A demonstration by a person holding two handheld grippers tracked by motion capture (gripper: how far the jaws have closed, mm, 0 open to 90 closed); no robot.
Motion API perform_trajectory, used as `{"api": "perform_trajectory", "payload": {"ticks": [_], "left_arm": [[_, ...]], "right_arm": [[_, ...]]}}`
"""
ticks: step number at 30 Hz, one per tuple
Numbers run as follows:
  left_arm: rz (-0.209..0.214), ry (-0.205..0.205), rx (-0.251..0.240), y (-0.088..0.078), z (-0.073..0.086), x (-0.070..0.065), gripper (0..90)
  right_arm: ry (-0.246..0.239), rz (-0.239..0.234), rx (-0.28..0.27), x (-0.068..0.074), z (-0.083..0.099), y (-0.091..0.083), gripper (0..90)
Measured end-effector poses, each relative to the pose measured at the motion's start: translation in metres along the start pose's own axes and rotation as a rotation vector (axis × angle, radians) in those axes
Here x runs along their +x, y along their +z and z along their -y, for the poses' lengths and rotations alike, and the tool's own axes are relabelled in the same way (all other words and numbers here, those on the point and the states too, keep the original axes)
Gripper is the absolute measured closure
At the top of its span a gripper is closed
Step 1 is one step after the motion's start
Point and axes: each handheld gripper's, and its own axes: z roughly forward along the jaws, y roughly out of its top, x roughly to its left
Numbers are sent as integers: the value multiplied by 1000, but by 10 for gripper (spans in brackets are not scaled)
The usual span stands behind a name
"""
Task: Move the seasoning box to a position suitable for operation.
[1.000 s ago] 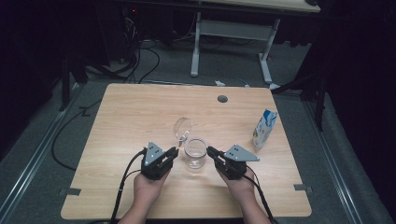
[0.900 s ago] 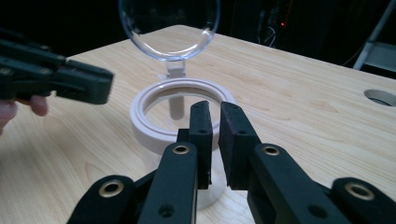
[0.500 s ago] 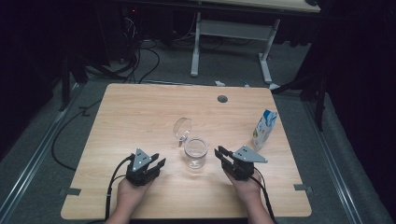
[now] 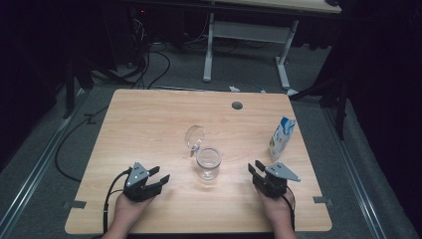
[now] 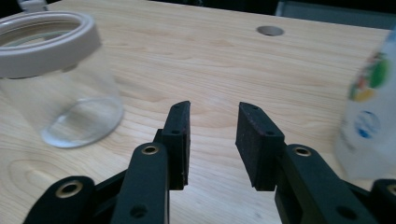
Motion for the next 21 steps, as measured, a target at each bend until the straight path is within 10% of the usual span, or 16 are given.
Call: {"api": "perform_trajectory", "payload": {"ticks": [10, 21], "left_arm": [[-9, -84, -39, -5, 4, 12, 469], [-28, -86, -58, -7, 6, 13, 471]], "right_arm": [[29, 45, -34, -26, -2, -16, 530], [44, 182, -33, -59, -19, -11, 458]]}}
